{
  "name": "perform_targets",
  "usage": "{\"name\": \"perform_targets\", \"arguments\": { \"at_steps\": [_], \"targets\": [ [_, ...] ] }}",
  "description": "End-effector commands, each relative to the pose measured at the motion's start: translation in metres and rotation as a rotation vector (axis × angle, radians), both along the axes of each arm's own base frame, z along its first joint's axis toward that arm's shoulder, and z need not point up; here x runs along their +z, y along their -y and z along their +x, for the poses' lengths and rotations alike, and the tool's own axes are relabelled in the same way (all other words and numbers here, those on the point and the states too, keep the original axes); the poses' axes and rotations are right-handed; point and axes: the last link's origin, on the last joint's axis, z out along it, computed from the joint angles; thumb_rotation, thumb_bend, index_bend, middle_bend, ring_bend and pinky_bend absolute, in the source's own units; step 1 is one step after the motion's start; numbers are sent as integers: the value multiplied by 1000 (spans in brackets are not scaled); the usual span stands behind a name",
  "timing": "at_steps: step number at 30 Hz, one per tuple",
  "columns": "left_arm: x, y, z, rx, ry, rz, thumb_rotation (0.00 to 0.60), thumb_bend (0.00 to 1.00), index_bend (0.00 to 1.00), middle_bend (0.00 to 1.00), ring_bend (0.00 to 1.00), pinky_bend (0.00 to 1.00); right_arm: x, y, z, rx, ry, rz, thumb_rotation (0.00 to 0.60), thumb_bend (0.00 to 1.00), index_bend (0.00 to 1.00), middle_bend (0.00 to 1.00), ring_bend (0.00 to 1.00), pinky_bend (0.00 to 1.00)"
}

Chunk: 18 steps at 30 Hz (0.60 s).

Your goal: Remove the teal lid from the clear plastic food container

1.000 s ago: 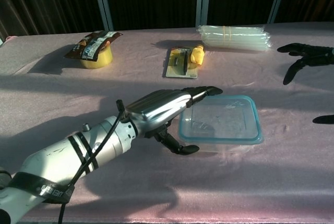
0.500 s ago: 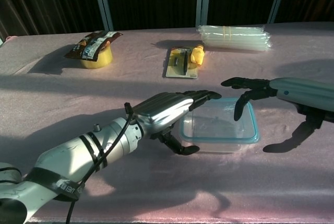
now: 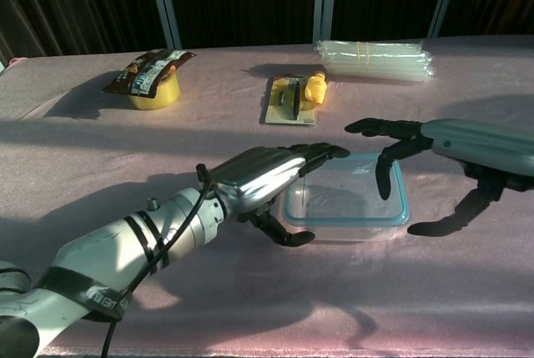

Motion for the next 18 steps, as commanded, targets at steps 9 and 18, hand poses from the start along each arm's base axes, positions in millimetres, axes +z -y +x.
{"name": "perform_targets", "arguments": {
  "at_steps": [9, 18],
  "targets": [
    [-2, 1, -2, 3, -12, 3, 600, 302, 0, 433, 387, 398, -4, 1, 2, 0, -5, -1, 600, 349, 624, 49, 0, 0],
    [-2, 2, -4, -2, -24, 5, 600, 300, 0, 433, 387, 398, -5, 3, 5, -6, 4, -3, 600, 350, 626, 49, 0, 0]
  ]
}}
